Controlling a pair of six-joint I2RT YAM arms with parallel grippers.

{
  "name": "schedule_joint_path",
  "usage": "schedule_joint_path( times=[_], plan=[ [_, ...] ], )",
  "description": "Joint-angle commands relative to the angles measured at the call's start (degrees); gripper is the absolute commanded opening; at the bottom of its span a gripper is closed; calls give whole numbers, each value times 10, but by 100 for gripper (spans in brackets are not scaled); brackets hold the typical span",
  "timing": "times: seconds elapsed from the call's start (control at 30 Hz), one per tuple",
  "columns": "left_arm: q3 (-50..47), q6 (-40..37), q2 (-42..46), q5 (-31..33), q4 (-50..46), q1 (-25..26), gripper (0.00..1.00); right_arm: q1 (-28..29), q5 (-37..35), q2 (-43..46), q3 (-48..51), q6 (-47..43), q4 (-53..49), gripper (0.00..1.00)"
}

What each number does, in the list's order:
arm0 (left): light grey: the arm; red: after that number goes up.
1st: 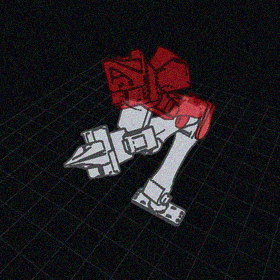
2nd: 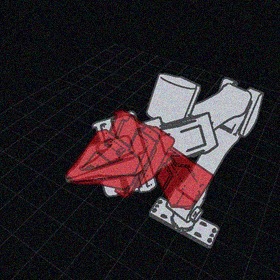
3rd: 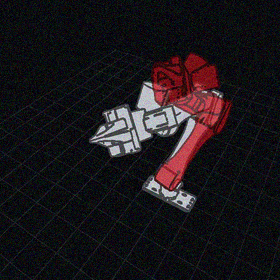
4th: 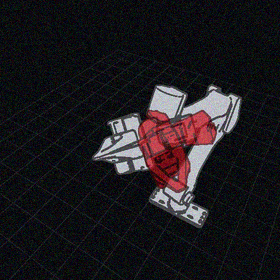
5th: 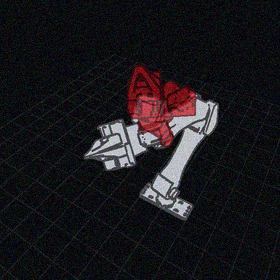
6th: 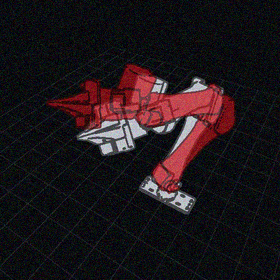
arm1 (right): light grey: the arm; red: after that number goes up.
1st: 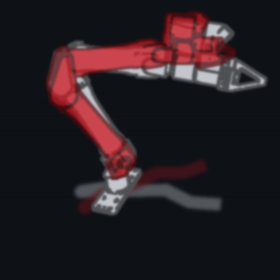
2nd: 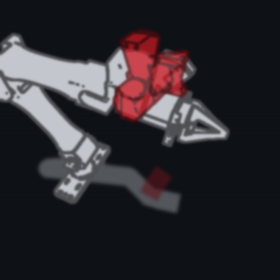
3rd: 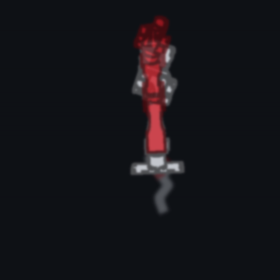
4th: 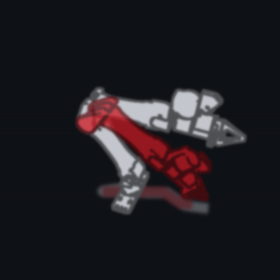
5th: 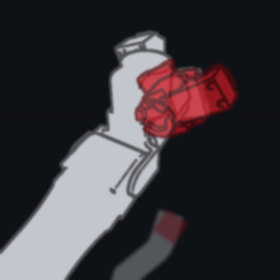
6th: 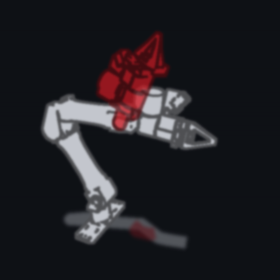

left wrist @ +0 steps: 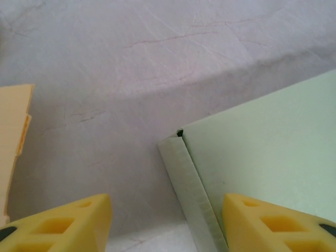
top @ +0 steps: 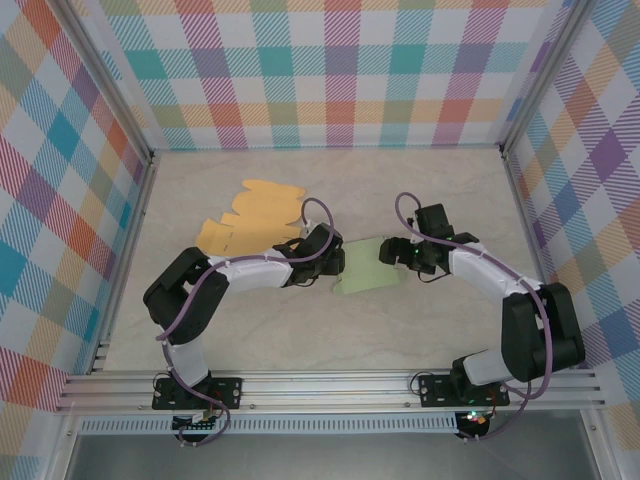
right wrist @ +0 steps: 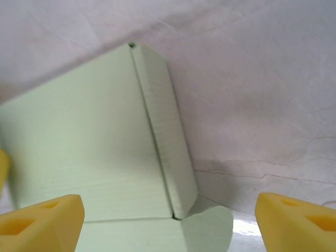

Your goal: Fold the paper box

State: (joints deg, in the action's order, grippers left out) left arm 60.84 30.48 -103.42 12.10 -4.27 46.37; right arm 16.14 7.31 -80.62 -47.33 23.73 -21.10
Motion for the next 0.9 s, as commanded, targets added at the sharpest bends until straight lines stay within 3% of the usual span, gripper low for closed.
schedule_joint_path(
  times=[0.0, 0.27, 0.47, 0.87],
  plan=[
    [-9, 2, 19, -27, 10, -7, 54, -21, 58, 7, 14, 13, 32, 86],
    [-37, 29, 3, -89, 59, -33, 44, -52, 130, -46, 33, 19, 89, 85],
    [-60, 41, 7, -118, 80, -59, 18, -66, 199, -89, 45, 35, 144, 83],
    [-92, 81, -3, -183, 135, -99, 9, -66, 328, -135, 76, 106, 283, 80]
  ],
)
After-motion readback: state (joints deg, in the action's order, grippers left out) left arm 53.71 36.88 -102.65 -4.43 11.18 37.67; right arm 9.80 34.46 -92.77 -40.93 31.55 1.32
